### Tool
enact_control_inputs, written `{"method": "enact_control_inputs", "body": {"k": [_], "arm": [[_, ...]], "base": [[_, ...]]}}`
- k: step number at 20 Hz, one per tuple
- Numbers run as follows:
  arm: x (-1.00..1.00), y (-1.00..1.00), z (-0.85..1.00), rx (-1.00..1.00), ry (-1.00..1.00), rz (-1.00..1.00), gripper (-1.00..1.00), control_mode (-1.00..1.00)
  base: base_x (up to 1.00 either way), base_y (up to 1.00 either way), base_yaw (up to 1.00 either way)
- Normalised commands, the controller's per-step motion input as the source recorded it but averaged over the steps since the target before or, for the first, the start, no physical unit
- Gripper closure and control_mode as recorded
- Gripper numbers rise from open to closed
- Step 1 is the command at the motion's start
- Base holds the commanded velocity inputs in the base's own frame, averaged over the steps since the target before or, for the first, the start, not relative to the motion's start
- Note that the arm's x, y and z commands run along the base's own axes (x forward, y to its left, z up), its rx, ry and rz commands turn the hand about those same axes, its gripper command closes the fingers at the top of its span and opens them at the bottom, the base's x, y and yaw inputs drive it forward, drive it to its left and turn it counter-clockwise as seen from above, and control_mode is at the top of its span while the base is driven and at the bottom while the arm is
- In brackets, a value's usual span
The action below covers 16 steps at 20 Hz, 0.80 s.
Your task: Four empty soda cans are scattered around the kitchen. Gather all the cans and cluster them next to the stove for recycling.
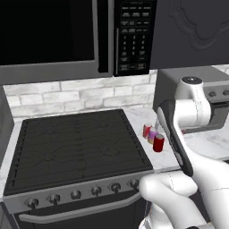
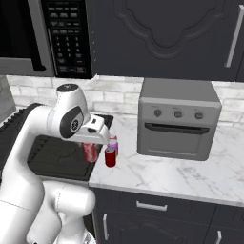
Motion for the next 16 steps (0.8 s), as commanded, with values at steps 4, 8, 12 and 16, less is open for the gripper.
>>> {"method": "enact_control_inputs", "body": {"k": [4, 8, 12, 16], "arm": [[0.26, 0.0, -0.31, 0.0, -0.03, 0.0, 1.0, -1.0], [0.33, 0.0, -0.32, 0.0, -0.03, 0.0, 1.0, -1.0], [0.16, 0.0, -0.23, 0.01, 0.0, 0.0, 1.0, -1.0], [0.03, -0.03, -0.17, 0.03, 0.0, 0.01, 1.0, -1.0]], "base": [[0.0, 0.0, 0.0], [0.0, 0.0, 0.0], [0.0, 0.0, 0.0], [0.0, 0.0, 0.0]]}}
